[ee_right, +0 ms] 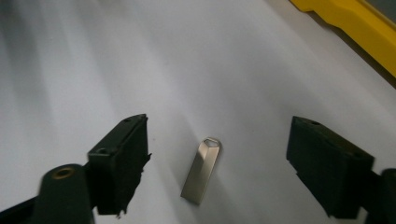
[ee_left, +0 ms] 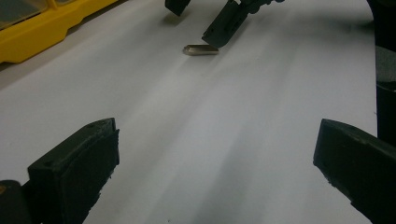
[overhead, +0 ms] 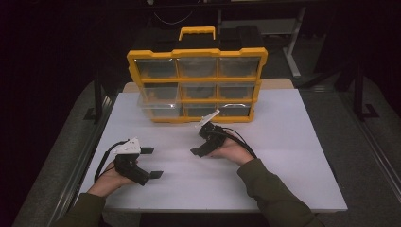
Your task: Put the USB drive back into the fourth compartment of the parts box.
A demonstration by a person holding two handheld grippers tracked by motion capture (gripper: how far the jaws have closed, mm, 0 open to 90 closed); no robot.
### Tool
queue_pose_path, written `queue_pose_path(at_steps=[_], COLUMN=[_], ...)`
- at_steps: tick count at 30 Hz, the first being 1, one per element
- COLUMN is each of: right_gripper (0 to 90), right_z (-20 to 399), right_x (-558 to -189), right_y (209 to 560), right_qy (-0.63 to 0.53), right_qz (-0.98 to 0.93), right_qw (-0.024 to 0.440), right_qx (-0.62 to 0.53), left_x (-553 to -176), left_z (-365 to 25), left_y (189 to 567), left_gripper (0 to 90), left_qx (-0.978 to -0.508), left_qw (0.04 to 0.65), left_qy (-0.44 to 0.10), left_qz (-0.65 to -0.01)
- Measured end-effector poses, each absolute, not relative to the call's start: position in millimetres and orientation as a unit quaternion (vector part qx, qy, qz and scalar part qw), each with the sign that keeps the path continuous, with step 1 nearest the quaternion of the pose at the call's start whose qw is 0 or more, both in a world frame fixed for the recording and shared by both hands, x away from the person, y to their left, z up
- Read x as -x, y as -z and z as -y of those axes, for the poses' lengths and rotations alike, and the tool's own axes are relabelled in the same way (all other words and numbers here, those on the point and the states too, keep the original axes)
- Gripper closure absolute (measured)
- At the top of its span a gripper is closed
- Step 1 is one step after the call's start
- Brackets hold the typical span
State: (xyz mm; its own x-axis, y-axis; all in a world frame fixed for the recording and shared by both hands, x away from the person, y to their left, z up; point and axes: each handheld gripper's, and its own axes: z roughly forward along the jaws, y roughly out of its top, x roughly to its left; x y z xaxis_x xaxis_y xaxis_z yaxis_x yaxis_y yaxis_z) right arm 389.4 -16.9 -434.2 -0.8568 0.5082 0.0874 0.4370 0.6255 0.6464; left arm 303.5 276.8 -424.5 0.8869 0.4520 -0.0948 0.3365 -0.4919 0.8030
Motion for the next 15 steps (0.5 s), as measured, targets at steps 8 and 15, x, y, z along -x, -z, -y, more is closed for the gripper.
queue_pose_path(at_steps=[8, 15], right_gripper=[39.4, 53.6], right_z=[17.6, 15.5], right_x=[-388.4, -386.1], right_y=[434.6, 437.7], right_qy=[-0.340, -0.322], right_qz=[-0.904, -0.915], right_qw=[0.048, 0.036], right_qx=[-0.254, -0.242], left_x=[-303.4, -303.6], left_z=[-276.8, -276.9], left_y=[424.5, 424.5], left_gripper=[0.0, 0.0], left_qx=[-0.861, -0.861], left_qw=[0.449, 0.449], left_qy=[-0.065, -0.065], left_qz=[-0.229, -0.229])
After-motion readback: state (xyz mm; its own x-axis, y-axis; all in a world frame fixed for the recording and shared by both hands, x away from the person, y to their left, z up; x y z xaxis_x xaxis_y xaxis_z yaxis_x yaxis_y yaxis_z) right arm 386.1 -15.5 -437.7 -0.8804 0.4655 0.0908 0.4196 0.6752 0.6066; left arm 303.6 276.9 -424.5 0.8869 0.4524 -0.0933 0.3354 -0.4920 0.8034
